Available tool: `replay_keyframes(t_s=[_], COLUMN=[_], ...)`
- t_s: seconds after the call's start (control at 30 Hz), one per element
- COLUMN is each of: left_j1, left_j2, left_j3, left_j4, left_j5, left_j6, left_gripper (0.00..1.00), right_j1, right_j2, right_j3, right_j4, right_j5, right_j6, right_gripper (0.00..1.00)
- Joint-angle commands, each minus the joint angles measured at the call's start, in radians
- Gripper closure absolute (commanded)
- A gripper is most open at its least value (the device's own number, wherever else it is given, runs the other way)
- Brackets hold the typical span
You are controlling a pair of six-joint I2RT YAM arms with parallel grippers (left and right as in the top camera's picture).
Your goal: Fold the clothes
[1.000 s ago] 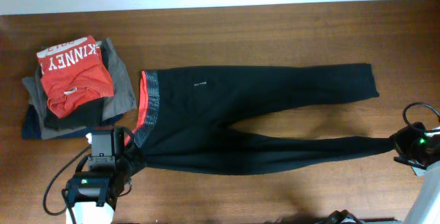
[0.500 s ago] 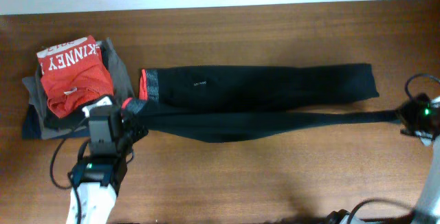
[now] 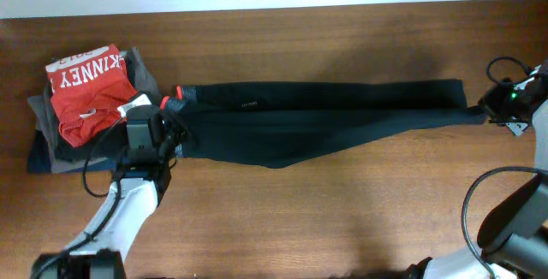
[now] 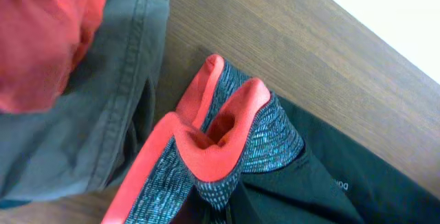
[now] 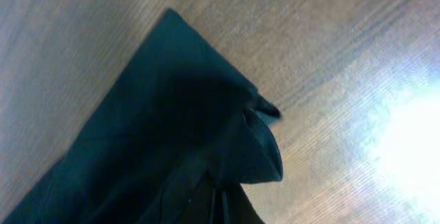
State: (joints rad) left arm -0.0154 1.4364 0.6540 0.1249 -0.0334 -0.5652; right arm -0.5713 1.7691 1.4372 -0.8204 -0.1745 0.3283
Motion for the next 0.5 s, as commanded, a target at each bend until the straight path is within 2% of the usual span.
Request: replay_keyframes(t_s=[0.0, 0.47], left_j1=[0.005, 0.004], left_j2=[0.038, 0.13], left_j3=[0.013, 0.013], left_j4=[0.062, 0.261], left_j5=[-0.006, -0.007], left_j6=[0.002, 0.002], left_gripper=[0.99, 1.0], right_j1=[0.004, 0.047], right_j2=[0.011, 0.085], right_j3=[0.027, 0.027], right_j4=[0.029, 0.077], right_j5=[0.032, 0.053], right_j6=[-0.006, -0.005], right_gripper=[0.96, 0.96])
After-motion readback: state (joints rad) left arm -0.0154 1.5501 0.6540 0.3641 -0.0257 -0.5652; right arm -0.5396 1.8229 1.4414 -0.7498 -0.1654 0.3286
